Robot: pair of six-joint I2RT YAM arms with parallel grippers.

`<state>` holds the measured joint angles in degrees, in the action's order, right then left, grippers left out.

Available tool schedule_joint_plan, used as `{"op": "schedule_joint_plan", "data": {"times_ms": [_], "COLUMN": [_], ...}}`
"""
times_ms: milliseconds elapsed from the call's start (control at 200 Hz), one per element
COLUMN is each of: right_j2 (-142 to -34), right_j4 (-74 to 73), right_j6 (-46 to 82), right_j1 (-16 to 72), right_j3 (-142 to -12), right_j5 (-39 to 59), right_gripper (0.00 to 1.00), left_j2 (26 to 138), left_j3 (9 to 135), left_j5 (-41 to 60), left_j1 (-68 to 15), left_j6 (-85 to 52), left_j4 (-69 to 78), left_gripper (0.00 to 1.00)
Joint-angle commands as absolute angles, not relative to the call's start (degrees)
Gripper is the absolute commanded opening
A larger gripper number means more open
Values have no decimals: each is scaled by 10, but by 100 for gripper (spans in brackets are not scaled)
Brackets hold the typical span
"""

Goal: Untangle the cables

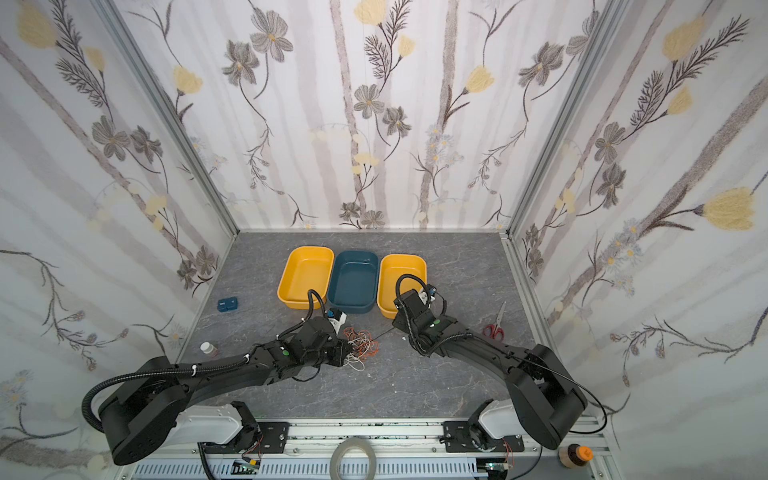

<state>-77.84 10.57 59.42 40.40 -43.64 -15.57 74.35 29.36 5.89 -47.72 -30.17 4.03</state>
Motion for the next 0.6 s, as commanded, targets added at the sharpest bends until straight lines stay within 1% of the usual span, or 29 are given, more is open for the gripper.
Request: {"op": "schedule_joint_plan", "data": {"times_ms": [0, 200, 285, 350, 450, 470, 495, 535, 595], "right_j2": [-748, -703, -681, -661, -644, -643, -642, -644, -652], "right_j4": [152, 185, 204, 210, 207, 204, 199, 196, 182], "right_j6": [568, 535, 524, 517, 498, 492, 488, 487, 487], "right_j1": [394, 384, 382, 374, 368, 368, 368, 368, 369], "right_j3": [-432, -434, -434, -430, -429, -430, -430, -432, -431], "right_j5": [-209, -221, -243, -249, -235, -227, -215, -192, -163], "right_gripper": [0, 0, 0, 0, 0, 0, 0, 0, 0], "left_j2": [734, 724, 724, 724, 724, 724, 724, 711, 706], "left_j3": [291, 289, 288, 289, 288, 288, 287, 286, 284], "left_j5": [36, 21, 17, 14, 26, 31, 37, 46, 55], "left_j1": [-476, -472, -468, -464, -461, -460, -458, -458, -457], "left_j6": [-303, -307, -312, -316, -315, -313, -313, -313, -314], "left_j4": [14, -8, -20, -31, -31, -28, -23, -13, -1], "left_gripper": [8, 8, 8, 10, 19, 22, 28, 36, 43]}}
